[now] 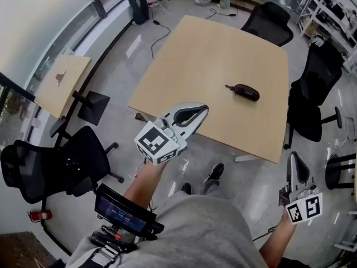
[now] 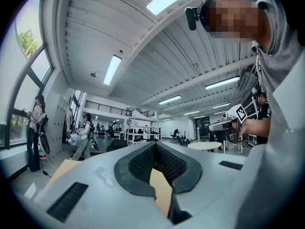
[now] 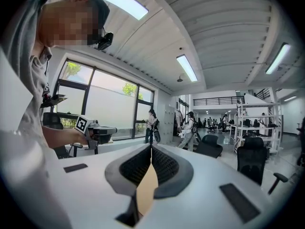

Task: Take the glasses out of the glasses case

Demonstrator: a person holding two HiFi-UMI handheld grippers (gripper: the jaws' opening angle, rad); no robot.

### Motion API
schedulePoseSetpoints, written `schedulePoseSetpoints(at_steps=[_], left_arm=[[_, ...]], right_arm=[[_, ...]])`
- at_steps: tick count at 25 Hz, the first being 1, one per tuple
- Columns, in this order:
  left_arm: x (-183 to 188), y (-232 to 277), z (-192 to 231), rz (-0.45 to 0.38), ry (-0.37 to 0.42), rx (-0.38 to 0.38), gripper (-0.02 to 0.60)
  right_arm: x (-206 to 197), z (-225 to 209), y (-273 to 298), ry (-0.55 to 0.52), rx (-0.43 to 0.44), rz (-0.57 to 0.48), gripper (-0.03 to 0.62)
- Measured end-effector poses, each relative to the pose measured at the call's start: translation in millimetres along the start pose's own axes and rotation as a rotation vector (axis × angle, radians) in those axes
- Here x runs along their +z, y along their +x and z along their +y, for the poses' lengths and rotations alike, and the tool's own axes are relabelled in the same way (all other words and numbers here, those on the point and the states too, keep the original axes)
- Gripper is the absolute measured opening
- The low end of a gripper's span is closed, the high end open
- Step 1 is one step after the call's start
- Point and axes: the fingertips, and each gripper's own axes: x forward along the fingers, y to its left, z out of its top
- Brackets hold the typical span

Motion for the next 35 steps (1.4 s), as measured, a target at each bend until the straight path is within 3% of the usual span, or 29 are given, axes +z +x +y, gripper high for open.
schedulePoseSetpoints(at_steps=[9,23,35], left_arm=[[-12.2,62.0,40.4,0.030,0.014,0.029,0.005],[-33.4,183.3,68.3,0.079,0.010,0.094,0.005],[-49.5,233.7,64.4,0.109,0.010,0.105,0.005]], right_arm=[[-9.0,-64.7,70.1,0.026,0.055,-0.001,0.008],[-18.3,-184.7,149.7,0.055,0.162,-0.009,0.008],[-29.7,-232.4,179.1,0.063,0.201,-0.009,0.008]])
